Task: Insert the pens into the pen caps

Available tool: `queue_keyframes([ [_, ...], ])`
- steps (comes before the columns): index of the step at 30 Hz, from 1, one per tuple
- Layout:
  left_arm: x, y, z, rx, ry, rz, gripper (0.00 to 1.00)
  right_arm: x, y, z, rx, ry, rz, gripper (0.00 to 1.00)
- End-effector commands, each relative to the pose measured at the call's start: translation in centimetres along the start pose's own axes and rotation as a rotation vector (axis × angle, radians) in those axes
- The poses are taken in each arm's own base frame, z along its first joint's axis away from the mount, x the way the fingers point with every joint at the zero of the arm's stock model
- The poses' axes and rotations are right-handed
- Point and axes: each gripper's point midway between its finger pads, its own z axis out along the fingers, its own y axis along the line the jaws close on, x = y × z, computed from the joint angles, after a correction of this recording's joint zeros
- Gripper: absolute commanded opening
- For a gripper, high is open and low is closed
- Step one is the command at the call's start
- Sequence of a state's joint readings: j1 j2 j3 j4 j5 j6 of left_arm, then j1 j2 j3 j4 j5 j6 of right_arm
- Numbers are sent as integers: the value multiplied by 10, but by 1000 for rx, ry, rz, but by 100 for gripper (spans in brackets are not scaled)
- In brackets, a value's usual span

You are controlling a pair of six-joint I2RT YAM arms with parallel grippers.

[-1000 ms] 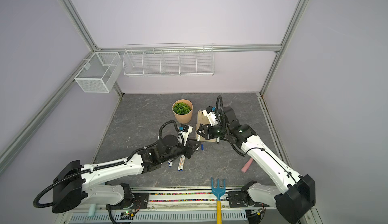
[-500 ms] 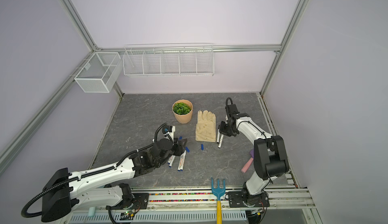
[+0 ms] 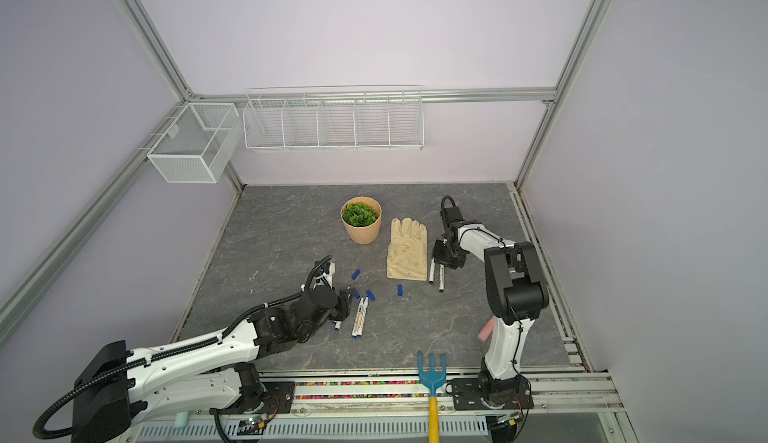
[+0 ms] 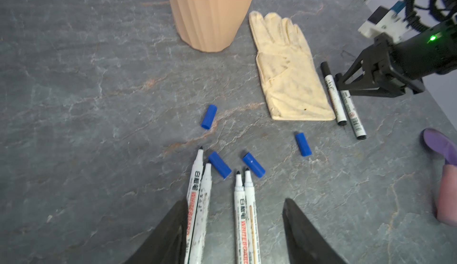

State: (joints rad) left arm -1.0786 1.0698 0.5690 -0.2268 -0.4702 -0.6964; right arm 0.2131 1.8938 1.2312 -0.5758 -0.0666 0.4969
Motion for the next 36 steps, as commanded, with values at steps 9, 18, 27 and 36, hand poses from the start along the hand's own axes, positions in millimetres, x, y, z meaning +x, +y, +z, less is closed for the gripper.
queue_keyframes([
  [9, 30, 31, 0, -81, 68, -100, 67, 4, 54, -91, -183, -292, -90, 43],
  [18, 48, 40, 15, -80, 202, -125, 65, 51, 111, -144, -325, -387, -338, 38],
  [27, 54, 58, 33, -255, 300, -58, 58, 59, 117, -144, -348, -329, -358, 35],
  [36, 58, 52, 48, -287, 353, 3, 54, 61, 118, -141, -347, -314, -375, 35],
])
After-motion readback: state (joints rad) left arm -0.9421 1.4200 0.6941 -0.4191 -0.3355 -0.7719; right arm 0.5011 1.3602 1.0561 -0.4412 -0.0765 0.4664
